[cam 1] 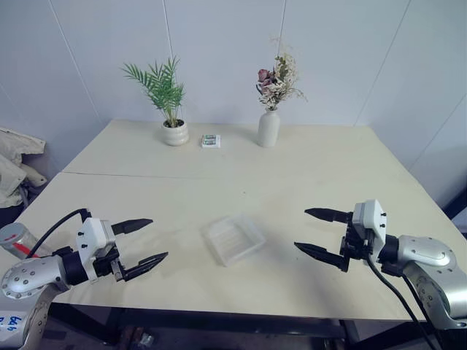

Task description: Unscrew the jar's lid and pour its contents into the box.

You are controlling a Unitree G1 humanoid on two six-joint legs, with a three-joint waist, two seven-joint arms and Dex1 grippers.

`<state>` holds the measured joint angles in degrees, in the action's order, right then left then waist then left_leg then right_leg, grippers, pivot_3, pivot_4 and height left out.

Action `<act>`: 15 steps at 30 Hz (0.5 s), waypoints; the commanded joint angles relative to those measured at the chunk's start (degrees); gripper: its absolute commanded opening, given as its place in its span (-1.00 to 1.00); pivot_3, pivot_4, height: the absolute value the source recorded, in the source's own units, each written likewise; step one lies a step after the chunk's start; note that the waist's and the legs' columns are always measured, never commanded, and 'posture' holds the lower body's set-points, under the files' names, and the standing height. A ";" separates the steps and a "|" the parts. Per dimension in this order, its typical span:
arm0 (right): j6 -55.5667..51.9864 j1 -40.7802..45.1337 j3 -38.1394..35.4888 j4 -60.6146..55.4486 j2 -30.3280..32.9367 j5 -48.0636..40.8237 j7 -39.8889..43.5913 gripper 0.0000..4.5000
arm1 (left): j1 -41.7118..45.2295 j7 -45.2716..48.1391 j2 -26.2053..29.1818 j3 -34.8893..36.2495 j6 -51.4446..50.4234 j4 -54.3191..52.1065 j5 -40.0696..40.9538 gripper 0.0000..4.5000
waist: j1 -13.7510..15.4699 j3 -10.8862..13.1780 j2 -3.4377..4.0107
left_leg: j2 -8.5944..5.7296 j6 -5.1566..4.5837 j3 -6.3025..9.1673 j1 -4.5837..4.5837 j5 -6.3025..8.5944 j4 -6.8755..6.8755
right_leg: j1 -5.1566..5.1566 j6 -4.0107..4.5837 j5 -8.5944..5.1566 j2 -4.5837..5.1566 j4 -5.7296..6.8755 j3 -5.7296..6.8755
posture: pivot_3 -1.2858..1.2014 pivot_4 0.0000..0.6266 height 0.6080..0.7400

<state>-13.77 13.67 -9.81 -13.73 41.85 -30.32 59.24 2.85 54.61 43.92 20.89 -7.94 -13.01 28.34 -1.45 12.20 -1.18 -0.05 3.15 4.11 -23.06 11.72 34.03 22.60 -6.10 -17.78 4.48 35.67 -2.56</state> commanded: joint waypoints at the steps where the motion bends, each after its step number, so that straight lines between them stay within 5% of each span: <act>1: 1.20 -0.80 -1.57 -1.29 0.46 -0.22 0.12 1.00 | 1.79 -0.63 0.25 -0.41 1.16 -0.02 -0.90 0.98 | 0.01 0.00 -0.01 | 0.00 0.00 0.00 0.00 0.00 0.00 | 0.00 0.00 0.00 0.00 0.00 0.00 | 0.03 -0.52 1.00; 9: 1.10 8.78 6.22 3.90 -3.71 -0.30 4.03 1.00 | -7.43 -13.51 -7.71 5.21 2.67 -8.37 -5.24 0.98 | -1.28 0.01 -0.02 | 0.07 -0.02 -0.25 0.12 0.02 0.00 | 0.00 -0.30 0.19 -0.06 0.04 -0.25 | 0.03 -0.52 1.00; 15: 2.47 23.06 13.96 11.54 -11.15 -1.58 14.57 1.00 | -30.18 -31.60 -29.53 11.42 8.65 -21.50 -14.12 0.98 | -1.55 -0.01 -0.14 | 0.17 -0.05 -0.31 0.12 0.15 0.03 | 0.02 -0.95 0.56 -0.14 -0.04 -0.31 | 0.03 -0.52 1.00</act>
<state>-12.67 34.16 2.93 -2.80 32.00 -30.62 70.48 -24.92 28.93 17.63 29.32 -2.47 -30.84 17.10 -3.00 12.19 -1.32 0.12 3.09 3.79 -22.94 11.91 34.06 22.62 -7.05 -17.21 4.34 35.60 -2.89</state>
